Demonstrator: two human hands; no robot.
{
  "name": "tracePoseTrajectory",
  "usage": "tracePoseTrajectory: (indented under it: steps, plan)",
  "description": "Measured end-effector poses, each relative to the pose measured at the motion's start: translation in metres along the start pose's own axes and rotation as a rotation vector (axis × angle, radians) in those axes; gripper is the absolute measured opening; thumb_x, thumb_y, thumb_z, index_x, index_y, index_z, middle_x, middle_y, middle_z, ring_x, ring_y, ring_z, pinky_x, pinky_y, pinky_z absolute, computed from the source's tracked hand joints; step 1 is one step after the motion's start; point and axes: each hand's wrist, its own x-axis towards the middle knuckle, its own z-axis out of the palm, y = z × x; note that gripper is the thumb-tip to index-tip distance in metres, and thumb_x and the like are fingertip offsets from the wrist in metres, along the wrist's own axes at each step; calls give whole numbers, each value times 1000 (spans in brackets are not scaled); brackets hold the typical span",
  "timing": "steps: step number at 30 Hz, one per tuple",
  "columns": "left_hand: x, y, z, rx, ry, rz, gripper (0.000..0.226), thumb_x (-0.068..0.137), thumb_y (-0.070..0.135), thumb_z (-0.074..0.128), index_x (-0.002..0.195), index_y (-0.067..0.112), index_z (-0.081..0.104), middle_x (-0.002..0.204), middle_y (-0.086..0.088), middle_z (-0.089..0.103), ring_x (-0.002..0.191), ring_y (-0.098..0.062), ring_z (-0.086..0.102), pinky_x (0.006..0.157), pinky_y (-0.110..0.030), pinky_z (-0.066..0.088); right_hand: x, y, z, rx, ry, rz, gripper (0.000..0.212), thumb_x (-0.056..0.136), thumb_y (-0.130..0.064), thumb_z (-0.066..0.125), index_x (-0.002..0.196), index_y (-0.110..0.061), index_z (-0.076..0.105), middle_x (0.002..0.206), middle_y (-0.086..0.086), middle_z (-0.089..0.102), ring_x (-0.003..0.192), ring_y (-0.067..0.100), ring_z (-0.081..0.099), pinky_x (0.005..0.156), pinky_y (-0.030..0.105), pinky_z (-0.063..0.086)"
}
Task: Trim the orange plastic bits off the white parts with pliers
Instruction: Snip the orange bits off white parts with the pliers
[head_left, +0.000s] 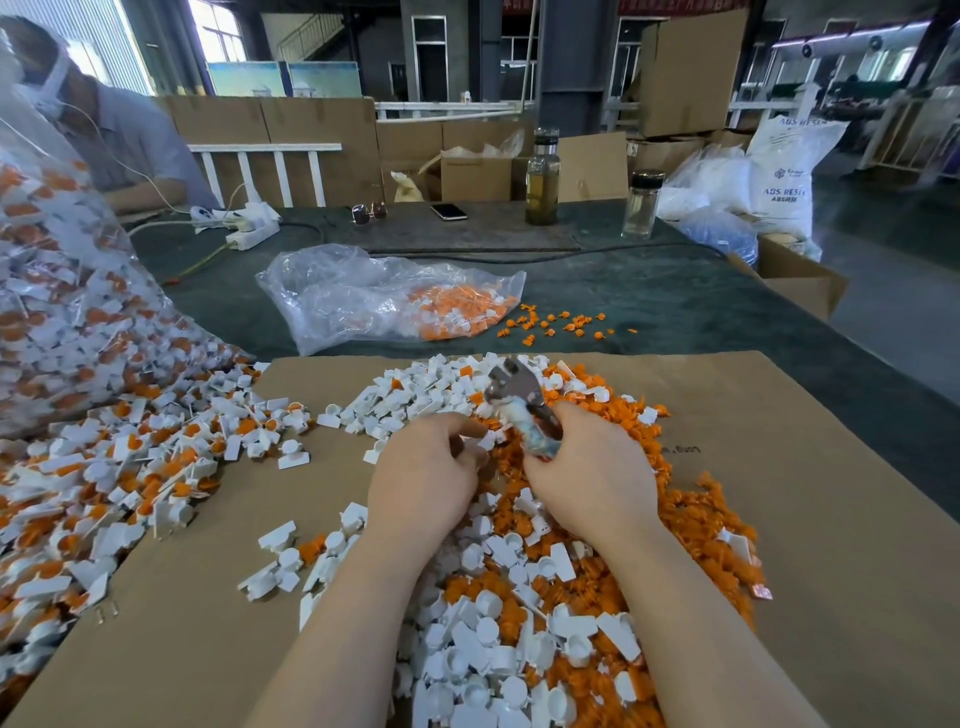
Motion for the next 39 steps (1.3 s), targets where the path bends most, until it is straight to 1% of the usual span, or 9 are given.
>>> tracePoseTrajectory:
  steps: [3,6,8,14,18,22,25,35,39]
  plan:
    - [2,1,-2,-110,38,-36,24,95,22,62,115,31,70,97,11,65,81,-9,61,63,-15,39,3,0,-5,128,51,19,15,87,-36,61,86,-30,47,72,-16,51,62,4,51,47,19,35]
    - [2,4,-3,-207,-1,-77,22,96,24,62,115,27,70,94,11,65,86,-11,64,72,-22,46,4,0,-8,266,68,28,16,85,-32,64,83,-29,48,74,-14,53,64,5,52,50,19,33]
    - [2,6,-3,-298,-34,-94,15,94,25,64,108,26,71,93,7,69,85,-11,65,73,-23,50,3,0,-9,364,69,34,15,85,-29,65,85,-29,50,76,-15,55,66,5,53,52,20,34]
    - [0,14,-5,-650,-86,-227,10,89,25,73,84,20,66,68,5,72,53,-2,60,55,-17,51,2,-2,-9,593,62,17,14,86,-22,65,99,-26,64,78,-11,63,64,4,55,55,17,39]
    - [-2,17,-8,-846,-112,-283,13,85,15,74,76,15,65,68,0,73,62,-9,66,60,-23,51,1,-4,-9,666,66,8,17,85,-26,69,102,-27,64,87,-13,66,79,2,62,66,20,51]
    - [-2,17,-8,-947,-131,-328,10,84,7,73,76,11,67,70,-4,70,69,-16,65,69,-32,56,-1,-7,-10,691,92,-22,20,82,-25,75,90,-35,60,80,-18,63,79,-9,59,62,6,44]
    - [-4,19,-9,-1025,-157,-326,10,82,3,73,76,8,67,70,-10,70,71,-20,65,74,-38,55,-2,-8,-11,701,103,-41,24,81,-23,77,89,-37,59,79,-19,64,79,-9,60,63,4,43]
    - [-4,21,-12,-1146,-188,-357,9,82,2,74,89,0,67,76,-16,74,70,-17,71,65,-25,59,-2,-7,-9,674,156,-54,12,88,-27,69,99,-25,66,82,-17,66,81,-6,61,65,6,45]
    - [-4,21,-12,-1186,-176,-387,18,82,0,74,97,-5,67,77,-17,74,69,-17,73,60,-22,59,-2,-8,-9,677,211,-44,10,87,-29,70,94,-28,63,78,-15,65,78,-5,60,66,5,43]
